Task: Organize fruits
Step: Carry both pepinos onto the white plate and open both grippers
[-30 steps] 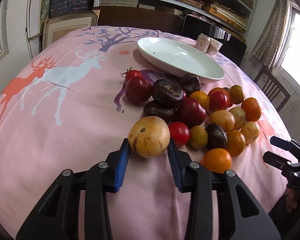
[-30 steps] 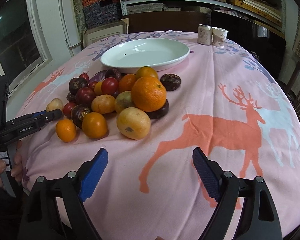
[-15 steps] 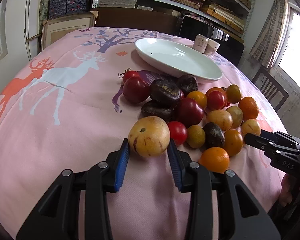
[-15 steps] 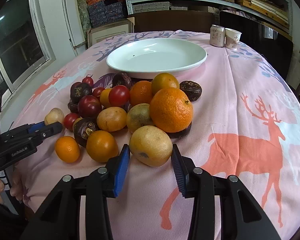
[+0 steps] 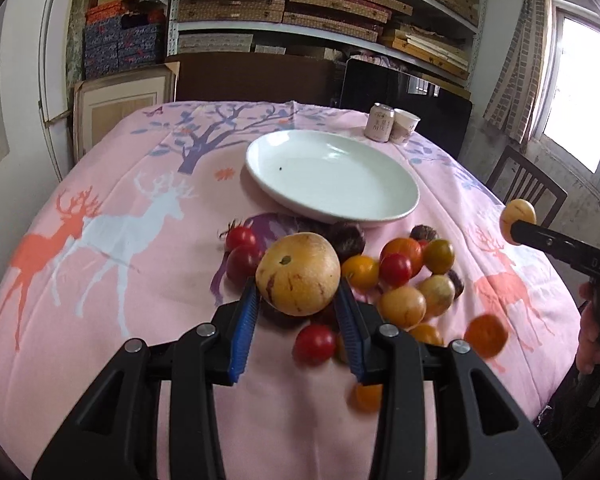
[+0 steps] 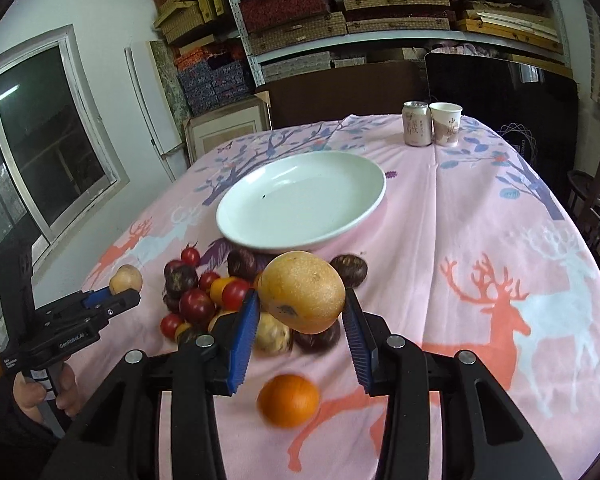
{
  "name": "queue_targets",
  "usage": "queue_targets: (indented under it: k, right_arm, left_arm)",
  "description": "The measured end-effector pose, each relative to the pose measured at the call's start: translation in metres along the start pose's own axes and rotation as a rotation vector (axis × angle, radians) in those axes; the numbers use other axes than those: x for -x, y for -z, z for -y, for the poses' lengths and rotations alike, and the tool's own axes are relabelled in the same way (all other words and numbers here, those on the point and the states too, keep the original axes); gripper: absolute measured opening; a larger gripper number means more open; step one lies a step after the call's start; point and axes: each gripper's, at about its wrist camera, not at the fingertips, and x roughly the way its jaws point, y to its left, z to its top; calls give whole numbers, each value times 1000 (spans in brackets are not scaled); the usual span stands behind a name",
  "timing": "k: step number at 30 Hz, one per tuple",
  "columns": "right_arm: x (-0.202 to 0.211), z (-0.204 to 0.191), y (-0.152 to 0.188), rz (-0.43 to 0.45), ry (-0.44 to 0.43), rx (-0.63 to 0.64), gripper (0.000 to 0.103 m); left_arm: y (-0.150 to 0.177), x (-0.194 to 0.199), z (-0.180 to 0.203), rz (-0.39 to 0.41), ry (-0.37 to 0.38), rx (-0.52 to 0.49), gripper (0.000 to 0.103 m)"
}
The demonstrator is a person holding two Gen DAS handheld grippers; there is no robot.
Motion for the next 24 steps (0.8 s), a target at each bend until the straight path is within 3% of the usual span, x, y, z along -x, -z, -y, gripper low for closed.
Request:
queue_targets:
  k: [4,8,13,14,15,16,19,24]
  right_arm:
    - [-30,8,-39,2,5,-18,42]
    - [-72,9,-68,-28,-6,-49,42]
    - [-124,3,-92,-90,14,-20,43]
    - [-134,1,-95,-108,18,-6,45]
    - [-142,-1,-97,-126,16,7,58]
    - [-147,-3,-98,-133,28,21,65]
    - [-141,-7,-96,-100,54,40,67]
    - [-99,7,-75,-65,35,-17,68]
  left_arm:
    - [-43,-27,13,7,22,-25,38]
    - [-75,-76,18,-68,54,3,38]
    - [-102,-121,22,-112,35,2,39]
    - [-105,-130,21,-129,32,8,42]
    - [-108,-138,19,-147,30,20,50]
    - [-109,-143,17,-154,26,34,54]
    - [-106,-135,11,-132,21,57,72]
    - [-84,-92,5,-100,14,39,74]
